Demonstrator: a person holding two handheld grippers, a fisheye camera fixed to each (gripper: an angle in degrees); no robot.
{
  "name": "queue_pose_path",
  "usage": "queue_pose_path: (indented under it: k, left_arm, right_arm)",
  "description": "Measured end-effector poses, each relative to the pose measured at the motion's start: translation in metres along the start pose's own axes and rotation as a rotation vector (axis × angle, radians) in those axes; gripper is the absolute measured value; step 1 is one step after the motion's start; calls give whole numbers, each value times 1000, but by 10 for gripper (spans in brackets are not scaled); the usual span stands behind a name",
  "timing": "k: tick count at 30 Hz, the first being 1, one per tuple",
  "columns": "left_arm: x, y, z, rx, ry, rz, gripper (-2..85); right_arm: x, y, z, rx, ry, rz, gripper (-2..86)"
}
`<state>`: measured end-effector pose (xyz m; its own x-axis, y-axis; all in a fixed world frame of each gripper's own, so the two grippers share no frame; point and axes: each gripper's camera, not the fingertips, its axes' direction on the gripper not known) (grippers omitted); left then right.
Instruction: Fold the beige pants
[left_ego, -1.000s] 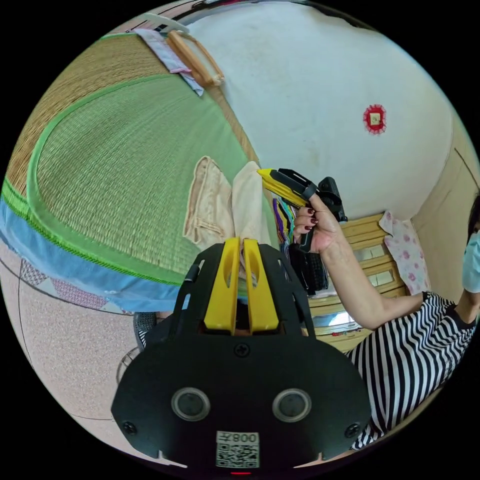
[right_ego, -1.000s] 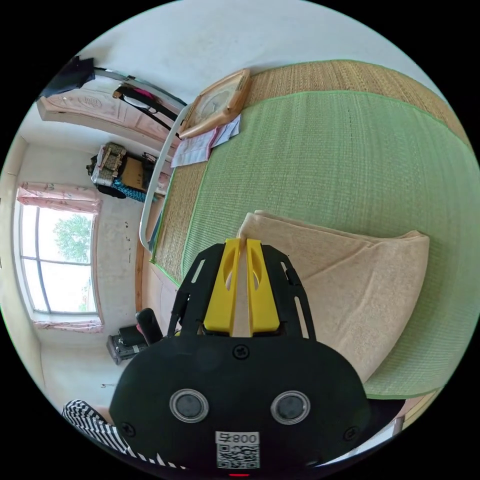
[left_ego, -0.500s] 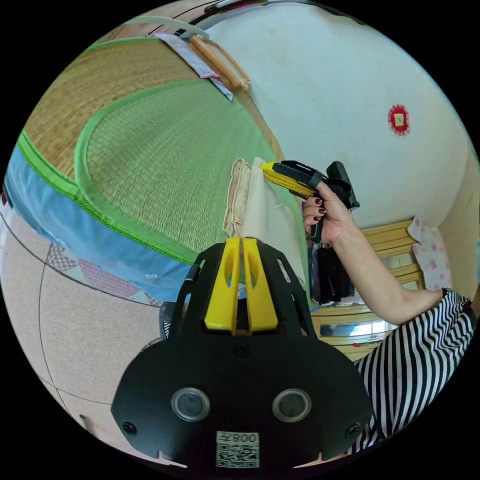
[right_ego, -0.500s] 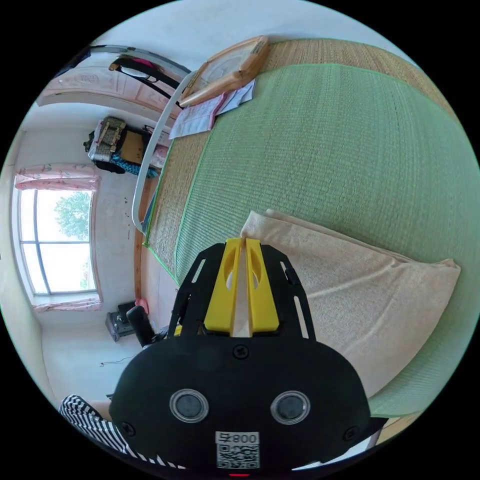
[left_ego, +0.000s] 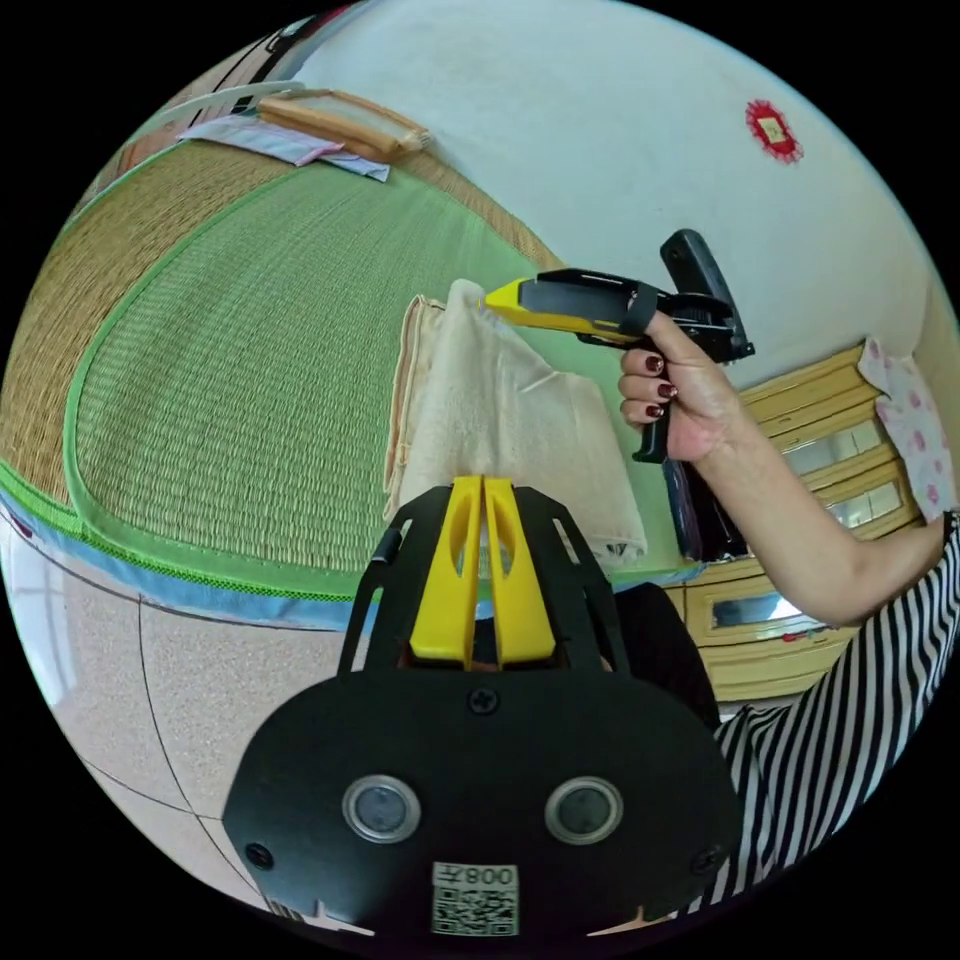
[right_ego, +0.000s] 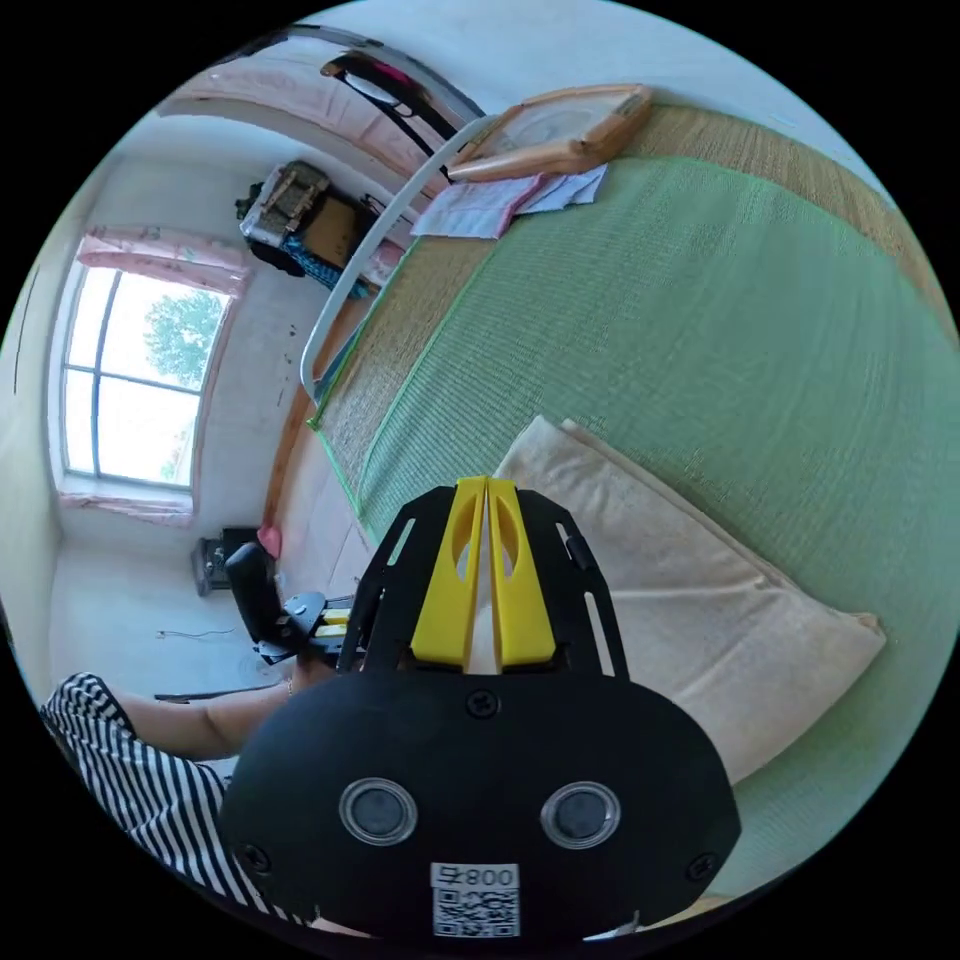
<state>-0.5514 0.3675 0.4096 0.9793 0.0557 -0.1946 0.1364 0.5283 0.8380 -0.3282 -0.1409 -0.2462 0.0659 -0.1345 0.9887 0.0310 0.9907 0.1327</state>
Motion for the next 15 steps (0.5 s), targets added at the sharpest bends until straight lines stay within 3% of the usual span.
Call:
queue_pose_path:
  k: [8,15]
  left_arm:
    - [63,11,17,-40,-248,214,2]
    - [93,25,29,-3,-314,263,2]
  right_arm:
    - [-38,-30,44,-96,287,-121,-1]
    - [-58,-34,53,-124,278,-178,-1]
